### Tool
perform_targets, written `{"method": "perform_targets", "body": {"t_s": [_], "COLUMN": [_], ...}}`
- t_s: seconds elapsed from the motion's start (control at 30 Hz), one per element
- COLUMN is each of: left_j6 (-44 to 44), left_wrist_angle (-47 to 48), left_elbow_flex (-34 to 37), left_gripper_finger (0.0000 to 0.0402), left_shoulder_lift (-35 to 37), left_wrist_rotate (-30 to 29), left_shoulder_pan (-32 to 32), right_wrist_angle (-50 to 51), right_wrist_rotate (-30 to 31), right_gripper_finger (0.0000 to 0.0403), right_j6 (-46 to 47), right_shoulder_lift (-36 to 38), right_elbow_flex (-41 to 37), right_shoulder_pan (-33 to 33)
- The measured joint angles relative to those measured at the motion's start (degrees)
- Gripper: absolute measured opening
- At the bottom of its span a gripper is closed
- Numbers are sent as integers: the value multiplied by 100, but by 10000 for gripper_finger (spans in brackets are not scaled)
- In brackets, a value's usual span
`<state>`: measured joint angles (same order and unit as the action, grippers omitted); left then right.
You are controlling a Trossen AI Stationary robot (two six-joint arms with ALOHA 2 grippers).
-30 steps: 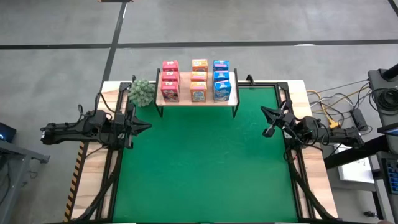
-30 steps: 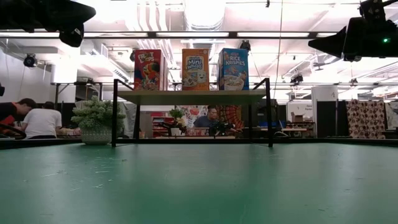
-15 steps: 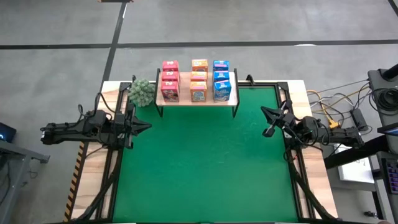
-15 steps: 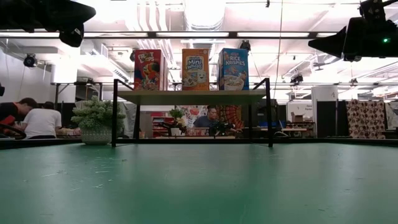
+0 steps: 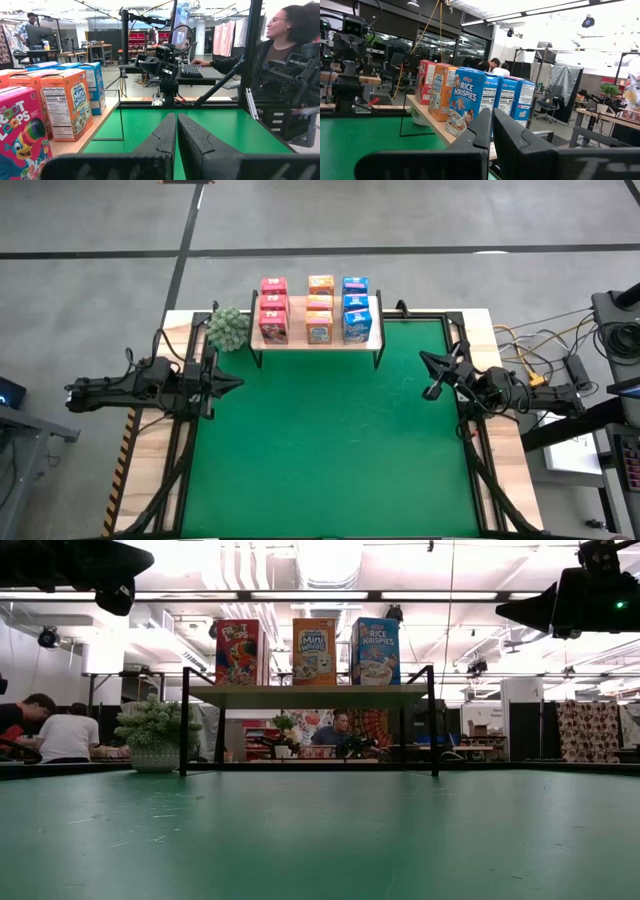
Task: Stack cereal on shelf
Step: Return to home position
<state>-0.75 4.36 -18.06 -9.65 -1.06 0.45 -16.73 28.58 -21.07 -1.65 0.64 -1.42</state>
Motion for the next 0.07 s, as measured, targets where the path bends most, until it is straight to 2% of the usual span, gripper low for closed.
{"method": "perform_targets", "body": {"t_s": [0.07], "left_j6": [2], "left_wrist_angle": [-2], "left_elbow_flex": [0], "left_gripper_finger": [0], "left_shoulder_lift": [0], "left_wrist_rotate": [0], "left_shoulder_pan": [1], "right_wrist_angle": [0], "right_wrist_rotate": [0], "right_gripper_finger": [9], "right_j6": [2], "right_shoulder_lift": [1], "right_elbow_flex": [0], "right_shoulder_pan": [-1]}}
